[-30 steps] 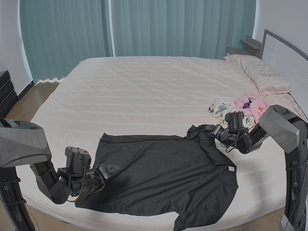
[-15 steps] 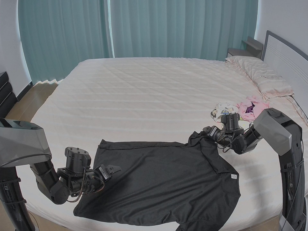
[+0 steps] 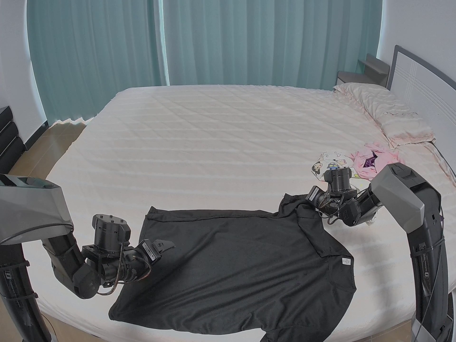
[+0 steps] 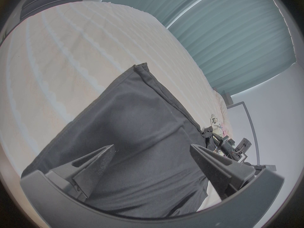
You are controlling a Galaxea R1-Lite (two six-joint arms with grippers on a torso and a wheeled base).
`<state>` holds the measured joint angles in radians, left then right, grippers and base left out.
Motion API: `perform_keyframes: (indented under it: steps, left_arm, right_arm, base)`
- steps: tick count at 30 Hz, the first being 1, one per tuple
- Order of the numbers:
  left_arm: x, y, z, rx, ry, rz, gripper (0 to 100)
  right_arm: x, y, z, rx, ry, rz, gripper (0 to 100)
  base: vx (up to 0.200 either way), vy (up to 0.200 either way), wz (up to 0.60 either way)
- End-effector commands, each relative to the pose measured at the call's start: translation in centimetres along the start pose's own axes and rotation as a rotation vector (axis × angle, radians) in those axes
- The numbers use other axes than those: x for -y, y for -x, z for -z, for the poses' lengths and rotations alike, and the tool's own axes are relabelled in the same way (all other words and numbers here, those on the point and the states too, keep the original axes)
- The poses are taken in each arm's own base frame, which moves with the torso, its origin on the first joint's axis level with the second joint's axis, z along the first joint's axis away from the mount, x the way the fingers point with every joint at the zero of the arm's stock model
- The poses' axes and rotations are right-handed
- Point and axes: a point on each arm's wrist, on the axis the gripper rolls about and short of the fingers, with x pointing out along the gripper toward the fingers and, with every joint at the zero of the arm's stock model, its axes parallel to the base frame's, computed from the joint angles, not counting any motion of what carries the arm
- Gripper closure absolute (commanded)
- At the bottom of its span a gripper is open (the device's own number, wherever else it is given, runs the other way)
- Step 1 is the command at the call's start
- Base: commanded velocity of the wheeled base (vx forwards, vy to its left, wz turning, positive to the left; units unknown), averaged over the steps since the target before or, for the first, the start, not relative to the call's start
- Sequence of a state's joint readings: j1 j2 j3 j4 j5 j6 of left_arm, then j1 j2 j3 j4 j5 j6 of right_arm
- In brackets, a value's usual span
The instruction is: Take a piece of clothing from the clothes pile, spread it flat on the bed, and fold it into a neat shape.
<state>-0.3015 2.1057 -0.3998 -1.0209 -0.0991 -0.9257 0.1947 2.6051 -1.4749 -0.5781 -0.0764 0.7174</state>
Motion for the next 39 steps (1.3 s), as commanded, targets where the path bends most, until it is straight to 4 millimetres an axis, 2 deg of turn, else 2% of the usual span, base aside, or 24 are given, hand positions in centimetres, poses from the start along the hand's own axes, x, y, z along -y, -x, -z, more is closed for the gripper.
perform_keyframes:
  steps: [1,2,3,4,6,7,8,9,10,13,15,16,22,24,26,31,37,39]
  left_arm:
    - [-0.1,-0.3,-2.4,0.077,0.035,0.015,0]
    - [-0.1,-0.5,-3.6,0.108,0.051,0.015,0]
    - [-0.1,-0.5,-3.6,0.108,0.051,0.015,0]
    - [-0.2,-0.9,-5.4,0.162,0.065,0.018,0]
    - [-0.6,-1.4,-7.1,0.196,0.084,0.004,0]
    - [-0.6,-1.5,-7.3,0.199,0.087,0.002,0]
    - [-0.7,-2.0,-8.7,0.214,0.100,-0.013,0]
    - [-0.7,-2.0,-8.8,0.214,0.101,-0.015,0]
    - [-0.6,-2.7,-10.0,0.216,0.089,-0.035,0]
    - [-0.6,-4.0,-11.8,0.213,0.038,-0.070,0]
    - [-0.7,-4.7,-12.4,0.209,0.021,-0.080,0]
    - [-0.7,-5.8,-12.9,0.200,0.004,-0.092,0]
    - [-1.0,-8.5,-13.6,0.172,-0.072,-0.114,0]
    - [-1.0,-8.9,-13.6,0.167,-0.081,-0.114,0]
    - [-1.4,-10.2,-13.1,0.138,-0.118,-0.129,0]
    - [-1.3,-10.8,-13.0,0.131,-0.127,-0.125,0]
    - [0.1,-11.3,-11.8,0.115,-0.158,-0.106,0]
    - [0.6,-11.5,-12.0,0.127,-0.165,-0.095,0]
  right_arm:
    - [-0.4,0.2,-1.4,0.046,-0.018,-0.024,100]
    - [-0.7,0.4,-1.9,0.063,-0.020,-0.037,100]
    - [-0.7,0.4,-1.9,0.063,-0.020,-0.037,100]
    - [-0.8,0.7,-2.8,0.104,-0.030,-0.044,100]
    - [-1.2,0.7,-3.6,0.172,-0.037,-0.061,100]
    - [-1.3,0.7,-3.8,0.182,-0.038,-0.066,100]
    - [-1.4,0.8,-4.3,0.214,-0.042,-0.080,100]
    - [-1.3,0.8,-4.3,0.215,-0.043,-0.079,100]
    - [-1.4,0.8,-4.4,0.223,-0.044,-0.084,100]
    - [-1.6,0.9,-4.7,0.231,-0.046,-0.095,100]
    - [-1.5,0.8,-4.5,0.228,-0.046,-0.090,100]
    - [-1.4,0.8,-4.3,0.223,-0.044,-0.084,100]
    - [-0.7,1.2,-3.7,0.193,-0.036,-0.059,100]
    - [-0.7,1.3,-3.6,0.191,-0.037,-0.058,100]
    - [-0.7,1.4,-3.4,0.187,-0.037,-0.058,100]
    - [-0.7,1.5,-3.5,0.186,-0.039,-0.057,100]
    - [-1.0,1.7,-3.4,0.185,-0.041,-0.065,100]
    - [-0.9,1.6,-3.3,0.182,-0.041,-0.062,100]
  base:
    - [0.000,0.000,0.00]
    - [0.000,0.000,0.00]
    - [0.000,0.000,0.00]
    - [0.000,0.000,0.00]
    - [0.000,0.000,0.00]
    - [0.000,0.000,0.00]
    - [0.000,0.000,0.00]
    - [0.000,0.000,0.00]
    - [0.000,0.000,0.00]
    - [0.000,0.000,0.00]
    - [0.000,0.000,0.00]
    - [0.000,0.000,0.00]
    - [0.000,0.000,0.00]
    - [0.000,0.000,0.00]
    - [0.000,0.000,0.00]
    - [0.000,0.000,0.00]
    - [0.000,0.000,0.00]
    - [0.000,0.000,0.00]
